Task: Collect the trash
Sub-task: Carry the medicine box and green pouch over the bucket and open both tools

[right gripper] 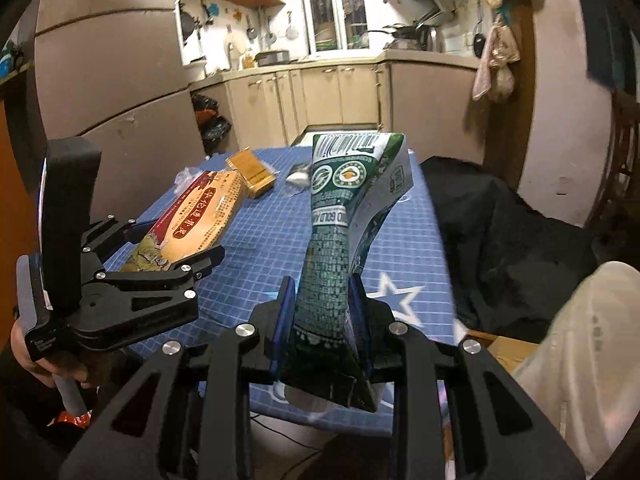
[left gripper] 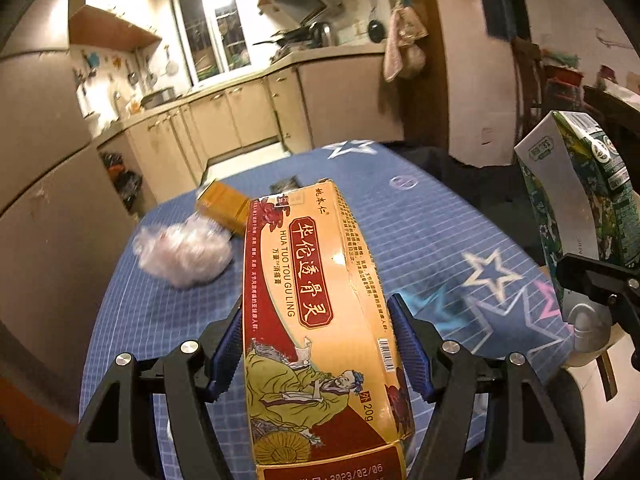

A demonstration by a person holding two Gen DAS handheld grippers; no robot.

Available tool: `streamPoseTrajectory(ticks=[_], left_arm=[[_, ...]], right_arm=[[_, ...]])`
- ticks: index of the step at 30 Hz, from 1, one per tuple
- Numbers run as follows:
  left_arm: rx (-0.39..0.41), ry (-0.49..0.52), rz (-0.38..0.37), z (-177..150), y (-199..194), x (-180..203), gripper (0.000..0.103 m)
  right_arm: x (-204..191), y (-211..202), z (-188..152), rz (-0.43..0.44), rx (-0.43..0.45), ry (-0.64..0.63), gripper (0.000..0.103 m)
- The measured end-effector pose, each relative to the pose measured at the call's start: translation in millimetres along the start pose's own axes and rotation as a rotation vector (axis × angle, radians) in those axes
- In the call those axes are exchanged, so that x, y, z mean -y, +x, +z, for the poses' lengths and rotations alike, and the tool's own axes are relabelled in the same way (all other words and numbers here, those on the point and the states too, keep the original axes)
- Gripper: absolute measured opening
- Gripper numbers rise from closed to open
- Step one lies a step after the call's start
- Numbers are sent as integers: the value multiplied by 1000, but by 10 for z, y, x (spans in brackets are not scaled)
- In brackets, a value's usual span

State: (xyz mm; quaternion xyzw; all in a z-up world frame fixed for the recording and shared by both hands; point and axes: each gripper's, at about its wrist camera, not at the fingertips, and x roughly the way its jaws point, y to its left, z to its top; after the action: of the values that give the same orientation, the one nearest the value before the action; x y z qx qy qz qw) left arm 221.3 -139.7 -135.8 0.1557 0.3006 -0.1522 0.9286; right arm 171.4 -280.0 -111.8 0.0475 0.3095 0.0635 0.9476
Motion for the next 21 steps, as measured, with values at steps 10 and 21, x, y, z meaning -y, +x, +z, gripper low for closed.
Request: streamPoseTrajectory(ticks=[10,21], left_arm=[[90,98,-95,357,-195,618,69],[175,223,-218,687,-397,1420,69]], right_arm=[[355,-438,12,-115,82,44,26],[851,-966,-84,-280,153,85,26]])
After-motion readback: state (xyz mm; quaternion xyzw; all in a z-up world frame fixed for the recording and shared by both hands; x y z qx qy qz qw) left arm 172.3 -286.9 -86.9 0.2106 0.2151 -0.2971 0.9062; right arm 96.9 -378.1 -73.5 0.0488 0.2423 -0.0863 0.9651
